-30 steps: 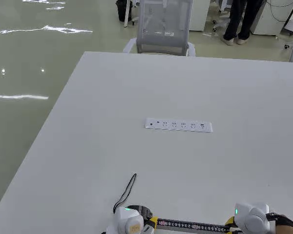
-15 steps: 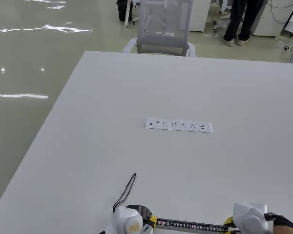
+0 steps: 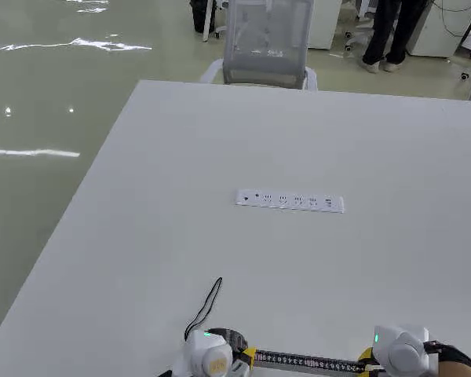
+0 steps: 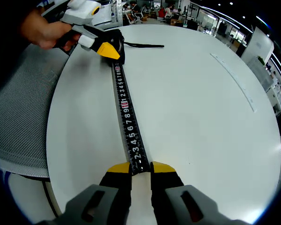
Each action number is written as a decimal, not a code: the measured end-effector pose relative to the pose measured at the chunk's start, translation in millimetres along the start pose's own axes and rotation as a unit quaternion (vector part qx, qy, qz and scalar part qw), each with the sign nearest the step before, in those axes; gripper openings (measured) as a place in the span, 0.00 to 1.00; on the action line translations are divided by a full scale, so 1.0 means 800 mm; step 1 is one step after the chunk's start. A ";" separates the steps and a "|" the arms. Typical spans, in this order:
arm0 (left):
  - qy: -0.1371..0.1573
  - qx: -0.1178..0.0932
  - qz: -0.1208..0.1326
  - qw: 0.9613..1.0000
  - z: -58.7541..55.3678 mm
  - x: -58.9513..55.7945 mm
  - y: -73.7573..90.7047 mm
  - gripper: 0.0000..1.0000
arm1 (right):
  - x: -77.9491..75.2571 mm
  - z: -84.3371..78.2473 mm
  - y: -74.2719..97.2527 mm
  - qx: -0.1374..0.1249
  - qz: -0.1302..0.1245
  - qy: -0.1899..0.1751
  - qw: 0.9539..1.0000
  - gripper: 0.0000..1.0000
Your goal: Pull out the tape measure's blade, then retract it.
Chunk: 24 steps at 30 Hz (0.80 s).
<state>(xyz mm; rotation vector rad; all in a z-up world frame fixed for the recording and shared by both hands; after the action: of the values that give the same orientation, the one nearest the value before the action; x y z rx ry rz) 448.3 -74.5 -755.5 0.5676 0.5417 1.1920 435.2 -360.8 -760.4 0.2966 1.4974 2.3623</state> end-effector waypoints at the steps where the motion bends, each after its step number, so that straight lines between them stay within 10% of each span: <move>1: 0.000 0.000 0.000 1.000 0.000 0.000 0.000 0.63 | 0.000 0.000 0.000 0.000 0.001 0.000 1.000 0.14; 24: 0.002 -0.002 -0.003 1.000 -0.001 -0.001 0.000 0.63 | 0.002 0.010 -0.005 0.003 0.005 0.000 1.000 0.14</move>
<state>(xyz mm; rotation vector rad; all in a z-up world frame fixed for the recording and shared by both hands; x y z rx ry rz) 447.4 -74.9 -756.4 0.5612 0.5433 1.1890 437.5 -351.6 -760.8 0.3053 1.5065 2.3660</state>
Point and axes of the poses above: the centre of the closed fingertips' face, and the gripper's own axes: y roughly backward along the fingers, x roughly to its left, z roughly out of its top, the point moved 6 cm from there along y, roughly backward along the fingers, and after that the axes turned 2 degrees about -y, right-handed, at the moved point
